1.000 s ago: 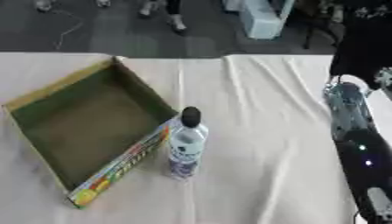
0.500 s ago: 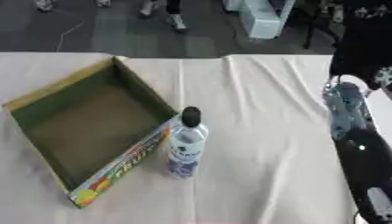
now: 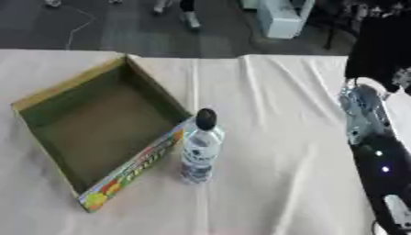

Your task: Pick up objects on the table and place them in the box.

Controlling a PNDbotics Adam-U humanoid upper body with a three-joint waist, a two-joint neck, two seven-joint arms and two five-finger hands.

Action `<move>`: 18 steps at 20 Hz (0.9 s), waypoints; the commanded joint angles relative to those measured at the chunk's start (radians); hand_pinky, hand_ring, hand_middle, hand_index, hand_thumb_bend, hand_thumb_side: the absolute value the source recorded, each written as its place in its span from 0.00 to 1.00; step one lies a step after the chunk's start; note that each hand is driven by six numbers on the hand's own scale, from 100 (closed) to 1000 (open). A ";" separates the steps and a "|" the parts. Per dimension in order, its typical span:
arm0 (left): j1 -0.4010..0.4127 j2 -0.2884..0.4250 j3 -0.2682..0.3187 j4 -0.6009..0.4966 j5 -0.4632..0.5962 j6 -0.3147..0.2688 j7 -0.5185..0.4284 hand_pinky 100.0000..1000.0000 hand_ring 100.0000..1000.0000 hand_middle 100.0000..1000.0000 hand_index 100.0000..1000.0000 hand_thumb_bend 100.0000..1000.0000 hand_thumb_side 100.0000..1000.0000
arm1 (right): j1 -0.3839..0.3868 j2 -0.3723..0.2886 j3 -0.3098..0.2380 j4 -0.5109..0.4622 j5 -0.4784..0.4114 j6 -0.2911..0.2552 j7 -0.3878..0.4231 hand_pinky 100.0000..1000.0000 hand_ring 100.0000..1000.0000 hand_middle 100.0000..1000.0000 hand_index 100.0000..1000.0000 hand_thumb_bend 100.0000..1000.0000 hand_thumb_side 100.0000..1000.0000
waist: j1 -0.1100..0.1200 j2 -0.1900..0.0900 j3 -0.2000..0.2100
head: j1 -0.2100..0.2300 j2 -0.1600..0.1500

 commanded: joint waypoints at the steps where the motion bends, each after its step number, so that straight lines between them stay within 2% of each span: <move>1: -0.004 0.033 0.009 -0.011 0.004 -0.005 0.006 0.66 0.71 0.84 0.84 0.06 1.00 | 0.019 -0.072 -0.010 -0.013 0.084 -0.084 0.113 0.61 0.56 0.62 0.71 0.07 0.91 | 0.004 -0.019 -0.001 | -0.010 0.004; 5: 0.002 0.033 0.010 -0.011 0.001 -0.004 0.008 0.66 0.70 0.84 0.84 0.06 1.00 | 0.043 -0.113 0.001 -0.013 0.160 -0.104 0.125 0.62 0.57 0.64 0.73 0.14 0.86 | 0.003 -0.017 -0.002 | -0.005 0.013; 8: 0.004 0.031 0.008 -0.011 -0.003 -0.002 0.008 0.65 0.70 0.84 0.85 0.06 1.00 | 0.046 -0.124 0.006 -0.013 0.201 -0.097 0.118 0.63 0.58 0.66 0.74 0.20 0.82 | 0.003 -0.016 -0.003 | -0.003 0.019; 12: 0.006 0.029 0.005 -0.011 -0.005 0.000 0.007 0.65 0.70 0.84 0.85 0.06 1.00 | 0.049 -0.141 0.018 -0.013 0.246 -0.061 0.124 0.64 0.61 0.70 0.77 0.28 0.76 | 0.002 -0.014 -0.003 | 0.000 0.022; 18: 0.006 0.028 0.003 -0.011 -0.006 0.002 0.007 0.65 0.70 0.84 0.85 0.06 1.00 | 0.062 -0.189 0.058 -0.013 0.249 0.010 0.217 0.67 0.65 0.74 0.81 0.36 0.71 | 0.001 -0.014 0.000 | 0.002 0.025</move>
